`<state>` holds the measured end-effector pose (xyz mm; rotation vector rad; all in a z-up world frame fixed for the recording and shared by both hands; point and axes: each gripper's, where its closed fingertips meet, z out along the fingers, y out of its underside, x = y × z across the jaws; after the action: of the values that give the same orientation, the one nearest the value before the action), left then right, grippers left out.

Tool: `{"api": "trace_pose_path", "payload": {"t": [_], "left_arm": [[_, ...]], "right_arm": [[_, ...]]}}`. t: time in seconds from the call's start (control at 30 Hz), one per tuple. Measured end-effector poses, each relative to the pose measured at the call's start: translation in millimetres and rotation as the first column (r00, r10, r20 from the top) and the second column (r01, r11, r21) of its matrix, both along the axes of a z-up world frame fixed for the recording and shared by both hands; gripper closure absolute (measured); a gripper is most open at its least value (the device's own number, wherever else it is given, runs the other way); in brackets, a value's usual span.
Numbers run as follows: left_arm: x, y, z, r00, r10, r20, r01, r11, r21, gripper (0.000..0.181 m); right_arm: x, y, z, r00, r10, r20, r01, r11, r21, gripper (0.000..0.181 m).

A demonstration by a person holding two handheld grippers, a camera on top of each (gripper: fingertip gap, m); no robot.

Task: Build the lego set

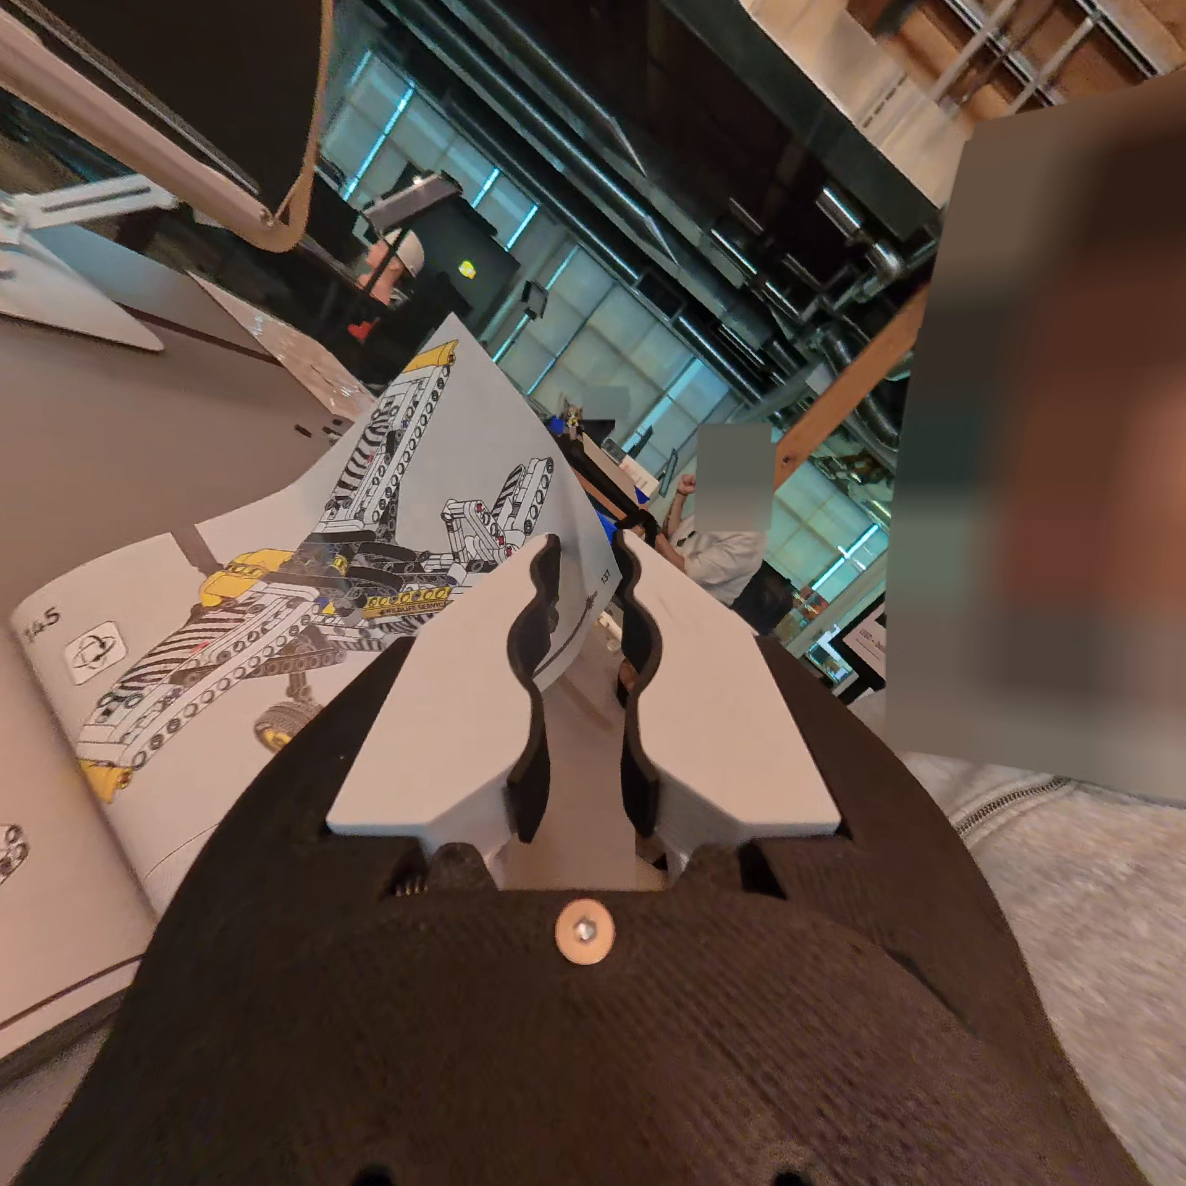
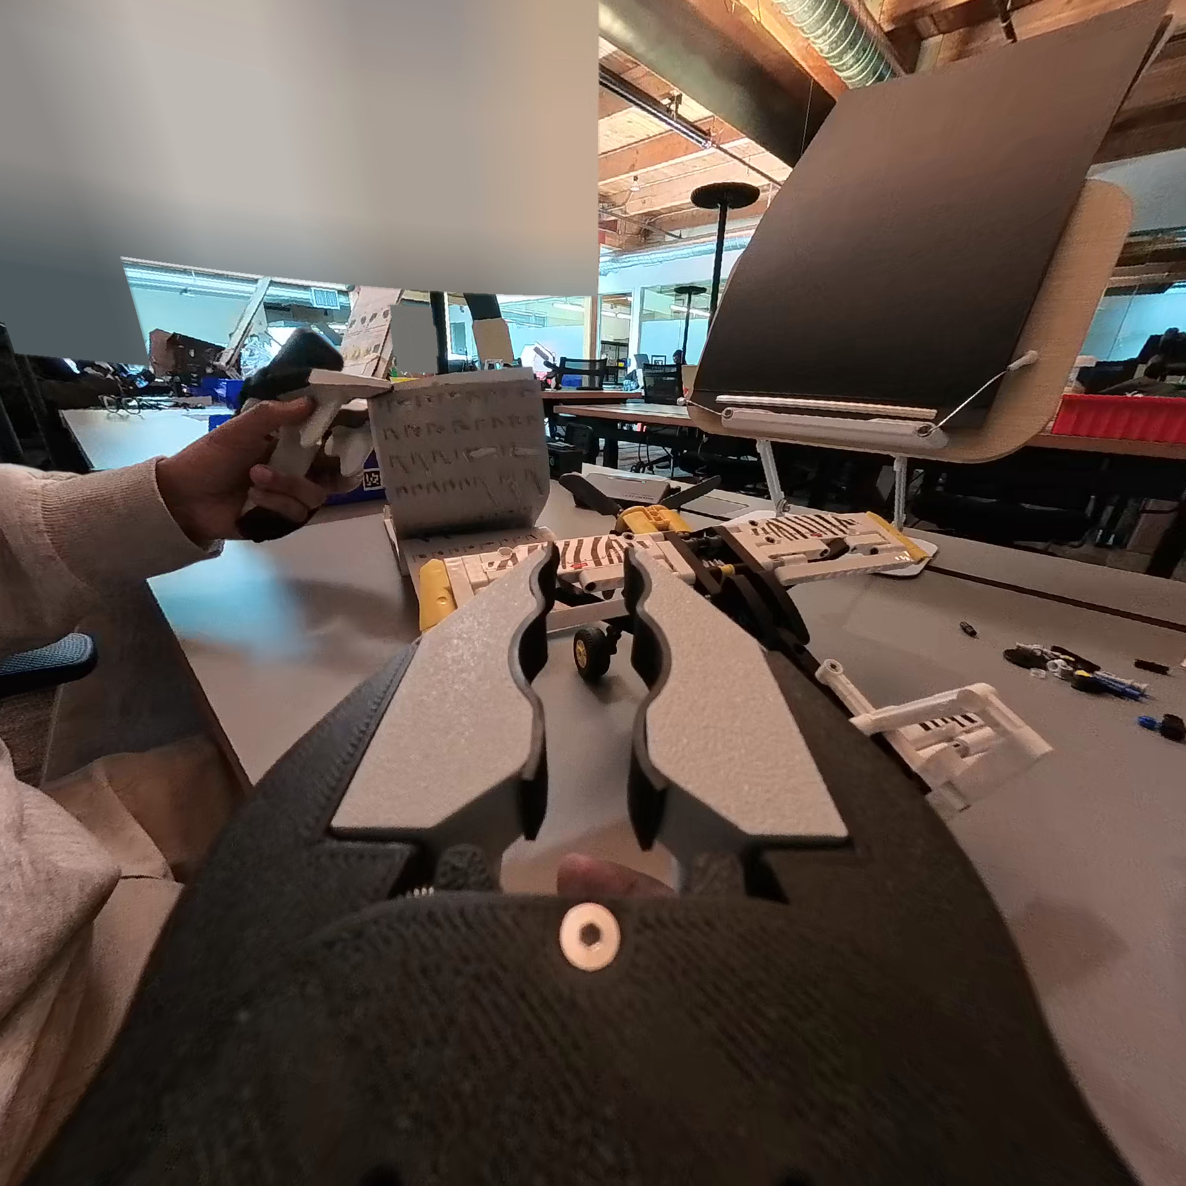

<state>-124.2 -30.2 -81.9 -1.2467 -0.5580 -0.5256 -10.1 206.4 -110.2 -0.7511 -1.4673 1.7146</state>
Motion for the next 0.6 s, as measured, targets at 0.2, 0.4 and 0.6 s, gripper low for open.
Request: {"api": "trace_pose_path", "payload": {"t": [0.2,0.4,0.6], "left_arm": [[3.6,7.3,0.0,0.999,0.005,-0.036,-0.006,1.0,-0.008,0.179],[6.7,8.8,-0.7,0.998,0.013,-0.056,-0.013,1.0,-0.006,0.181],[11.6,9.9,3.9,0.999,-0.05,-0.021,0.051,0.998,0.036,0.18]], "right_arm": [[1.5,1.9,1.9,1.0,0.002,-0.01,-0.002,1.0,-0.016,0.163],[2.0,2.8,2.6,1.0,0.005,-0.012,-0.005,1.0,-0.025,0.163],[2.0,2.7,2.7,1.0,0.005,-0.013,-0.005,1.0,-0.025,0.163]]}}
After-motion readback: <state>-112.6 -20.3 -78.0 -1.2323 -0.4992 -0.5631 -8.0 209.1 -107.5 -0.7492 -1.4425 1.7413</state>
